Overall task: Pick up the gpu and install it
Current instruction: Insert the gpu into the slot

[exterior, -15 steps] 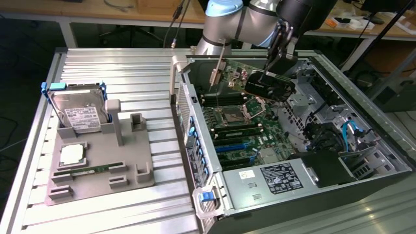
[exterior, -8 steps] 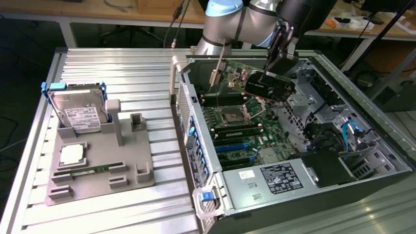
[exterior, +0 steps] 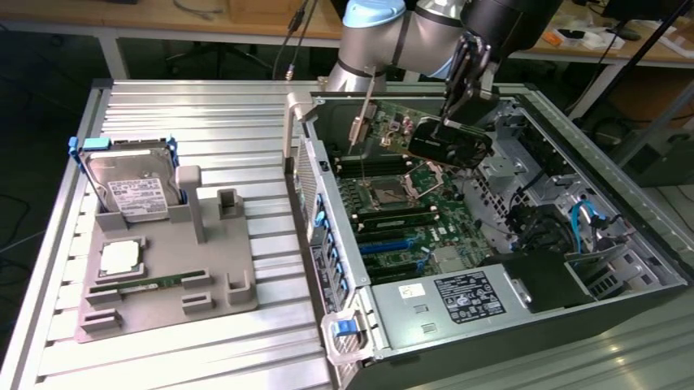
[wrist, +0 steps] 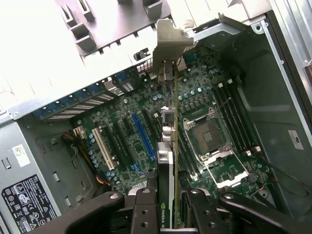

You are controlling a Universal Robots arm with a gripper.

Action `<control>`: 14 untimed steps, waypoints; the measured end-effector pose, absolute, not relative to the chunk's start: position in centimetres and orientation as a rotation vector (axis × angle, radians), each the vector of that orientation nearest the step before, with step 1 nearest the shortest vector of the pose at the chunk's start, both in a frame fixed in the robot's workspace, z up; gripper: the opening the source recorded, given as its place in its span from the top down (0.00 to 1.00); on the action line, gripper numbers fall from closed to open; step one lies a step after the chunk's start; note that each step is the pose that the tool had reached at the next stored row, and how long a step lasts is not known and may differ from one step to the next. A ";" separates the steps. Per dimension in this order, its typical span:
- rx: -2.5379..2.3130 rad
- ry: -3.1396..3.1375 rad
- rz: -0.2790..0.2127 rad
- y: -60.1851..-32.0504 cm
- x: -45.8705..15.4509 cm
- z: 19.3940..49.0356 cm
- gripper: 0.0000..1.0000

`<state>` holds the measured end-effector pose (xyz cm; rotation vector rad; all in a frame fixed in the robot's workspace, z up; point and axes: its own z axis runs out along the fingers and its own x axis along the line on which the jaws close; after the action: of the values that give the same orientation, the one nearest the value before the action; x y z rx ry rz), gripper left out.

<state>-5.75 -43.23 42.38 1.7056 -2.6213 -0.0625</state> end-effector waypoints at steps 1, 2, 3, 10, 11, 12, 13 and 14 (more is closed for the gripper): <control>1.708 -2.619 -0.062 -43.2 -5.8 42.4 0.73; 1.711 -2.617 -0.062 -43.2 -5.8 42.4 0.73; 1.713 -2.616 -0.063 -43.2 -5.8 42.4 0.73; 1.731 -2.604 -0.062 -43.2 -5.8 42.4 0.73; 1.735 -2.601 -0.062 -43.2 -5.8 42.4 0.73; 1.740 -2.598 -0.062 -43.2 -5.8 42.4 0.73; 1.745 -2.594 -0.062 -43.2 -5.8 42.4 0.73; 1.752 -2.589 -0.062 -43.2 -5.8 42.4 0.73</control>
<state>-5.76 -43.23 42.38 1.7525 -2.5892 -0.0621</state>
